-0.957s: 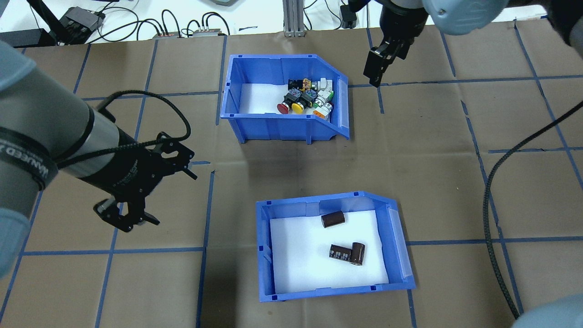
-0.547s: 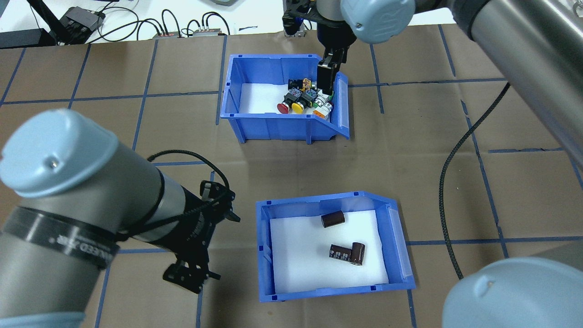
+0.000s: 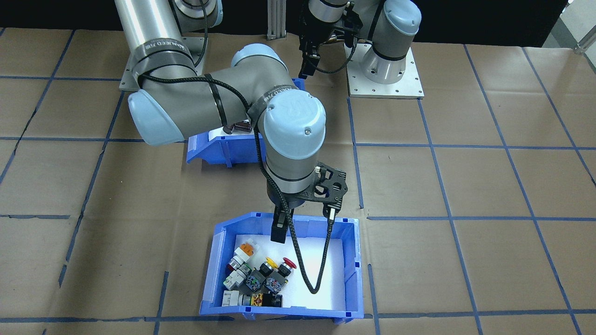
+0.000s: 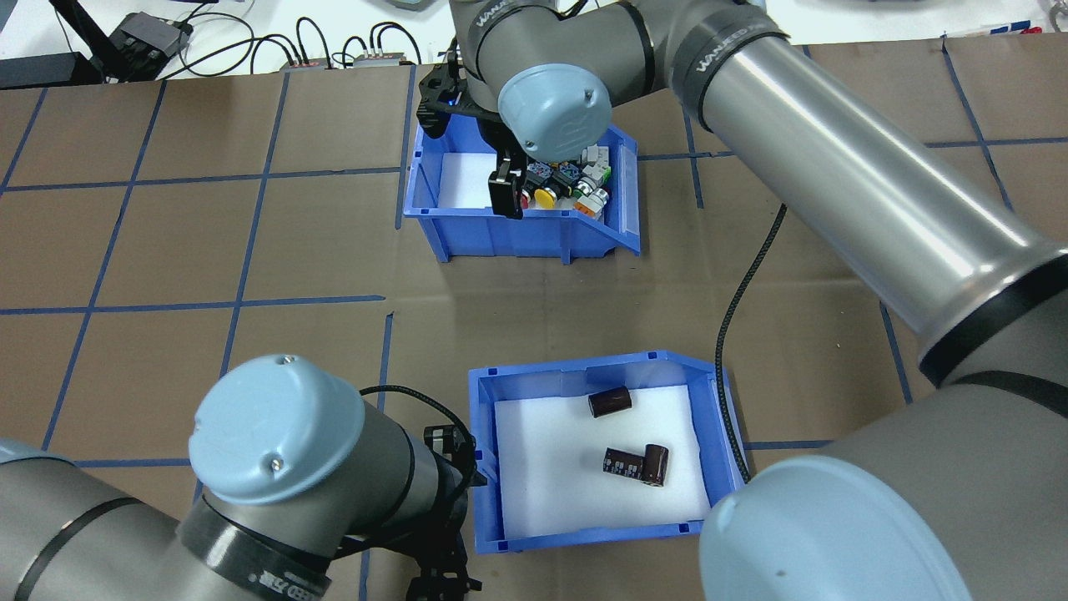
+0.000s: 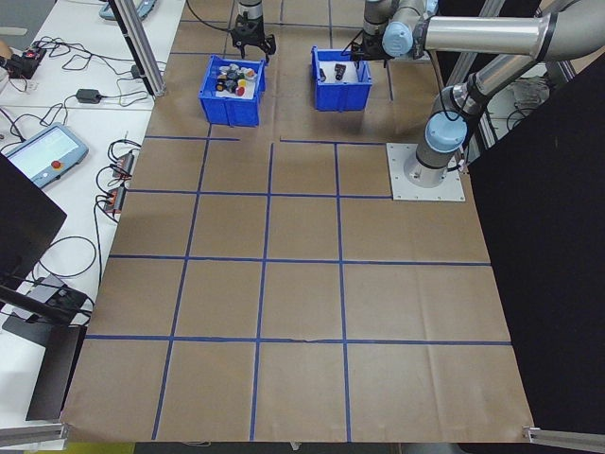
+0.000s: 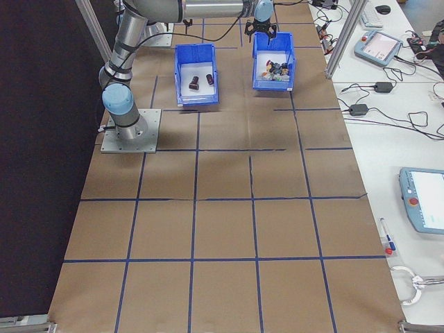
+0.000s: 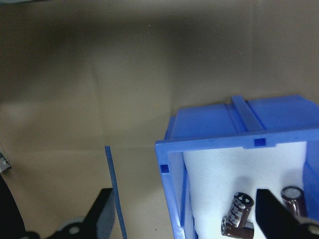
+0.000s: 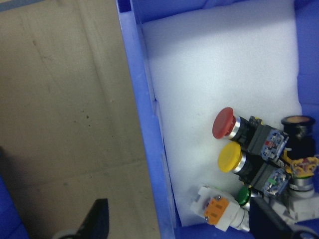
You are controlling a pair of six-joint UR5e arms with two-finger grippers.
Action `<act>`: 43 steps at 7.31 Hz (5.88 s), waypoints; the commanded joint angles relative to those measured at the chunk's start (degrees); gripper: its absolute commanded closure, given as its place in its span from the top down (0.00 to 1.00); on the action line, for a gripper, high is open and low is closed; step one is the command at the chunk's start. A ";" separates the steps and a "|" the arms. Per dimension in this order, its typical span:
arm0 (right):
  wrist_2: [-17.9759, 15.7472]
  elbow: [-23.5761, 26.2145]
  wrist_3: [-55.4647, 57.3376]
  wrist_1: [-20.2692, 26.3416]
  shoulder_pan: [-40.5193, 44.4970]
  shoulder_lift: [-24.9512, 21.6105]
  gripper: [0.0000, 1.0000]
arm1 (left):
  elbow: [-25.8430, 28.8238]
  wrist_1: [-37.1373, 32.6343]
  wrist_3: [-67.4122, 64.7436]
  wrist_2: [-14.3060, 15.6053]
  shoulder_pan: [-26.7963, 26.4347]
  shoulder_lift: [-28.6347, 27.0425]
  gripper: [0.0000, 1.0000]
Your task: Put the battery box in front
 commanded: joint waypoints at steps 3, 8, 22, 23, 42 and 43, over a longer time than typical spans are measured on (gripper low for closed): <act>0.04 0.17 0.56 -6.43 3.08 6.50 1.00 | -1.04 18.91 -14.27 6.95 -14.66 -12.42 1.00; -0.40 -0.09 0.64 -6.28 3.08 5.55 0.69 | -0.95 28.16 -19.38 10.93 -18.37 -20.26 1.00; -7.97 13.12 -31.83 -2.49 -18.06 -13.57 0.00 | 0.44 22.55 15.72 14.80 7.59 -10.77 0.00; -4.57 17.79 -37.36 -2.85 -23.58 -17.70 0.00 | 3.33 22.55 18.55 10.97 12.60 -13.30 0.00; -1.20 59.57 -55.36 -14.10 -41.85 -49.72 0.00 | 48.43 -11.81 74.55 10.52 25.02 -29.96 0.99; -1.20 60.37 -49.60 -14.27 -37.74 -50.43 0.00 | 48.88 -11.90 91.53 13.19 25.39 -29.16 0.99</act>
